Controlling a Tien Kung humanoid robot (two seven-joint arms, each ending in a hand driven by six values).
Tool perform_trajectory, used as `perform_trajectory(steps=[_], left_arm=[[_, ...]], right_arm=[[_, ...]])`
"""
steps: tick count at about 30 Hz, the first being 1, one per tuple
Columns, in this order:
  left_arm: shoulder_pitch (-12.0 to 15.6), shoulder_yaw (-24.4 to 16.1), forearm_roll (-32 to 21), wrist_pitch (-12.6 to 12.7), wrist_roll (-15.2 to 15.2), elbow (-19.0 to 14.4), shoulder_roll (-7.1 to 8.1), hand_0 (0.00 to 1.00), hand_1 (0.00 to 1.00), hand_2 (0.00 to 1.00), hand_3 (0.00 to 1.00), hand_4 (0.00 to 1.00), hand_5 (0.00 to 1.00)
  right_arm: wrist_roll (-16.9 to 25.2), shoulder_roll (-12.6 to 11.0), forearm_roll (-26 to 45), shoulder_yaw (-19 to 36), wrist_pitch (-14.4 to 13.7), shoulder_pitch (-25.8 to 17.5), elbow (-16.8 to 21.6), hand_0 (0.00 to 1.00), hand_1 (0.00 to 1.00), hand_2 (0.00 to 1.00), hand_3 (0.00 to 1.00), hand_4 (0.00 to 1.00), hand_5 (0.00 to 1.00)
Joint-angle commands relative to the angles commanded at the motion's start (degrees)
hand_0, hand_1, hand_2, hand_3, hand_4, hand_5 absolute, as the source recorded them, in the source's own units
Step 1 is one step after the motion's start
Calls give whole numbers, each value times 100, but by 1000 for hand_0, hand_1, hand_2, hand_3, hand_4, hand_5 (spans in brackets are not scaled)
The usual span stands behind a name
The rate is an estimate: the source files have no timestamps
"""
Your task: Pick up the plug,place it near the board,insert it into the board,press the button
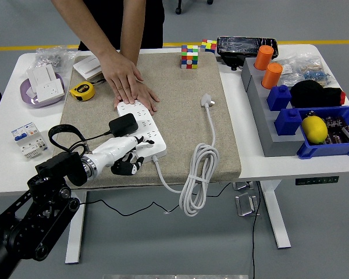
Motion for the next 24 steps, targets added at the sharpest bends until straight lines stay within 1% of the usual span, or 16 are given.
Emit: perform_trajectory(steps=[6,11,18,24], left_arm=[[-2,-16,0,30,-17,140,4,108,2,98,882,360,2],[4,3,0,26,-17,193,1,107,2,99,878,361,2],[-40,125,0,30,-12,162,51,106,2,99,876,369,2],[-90,254,0,-39,27,71,93,108,2,99,873,369,2]], right_arm=[[2,-2,-16,2,-4,1,5,819,776,746,753,998,998],[2,0,-15,-7,-4,-13,6,820,775,746,753,998,998],[0,-4,-13,-10,-3,-17,4,820,775,746,753,998,998],[0,-12,-9,-10,-5,-12,4,820,775,746,753,998,998]])
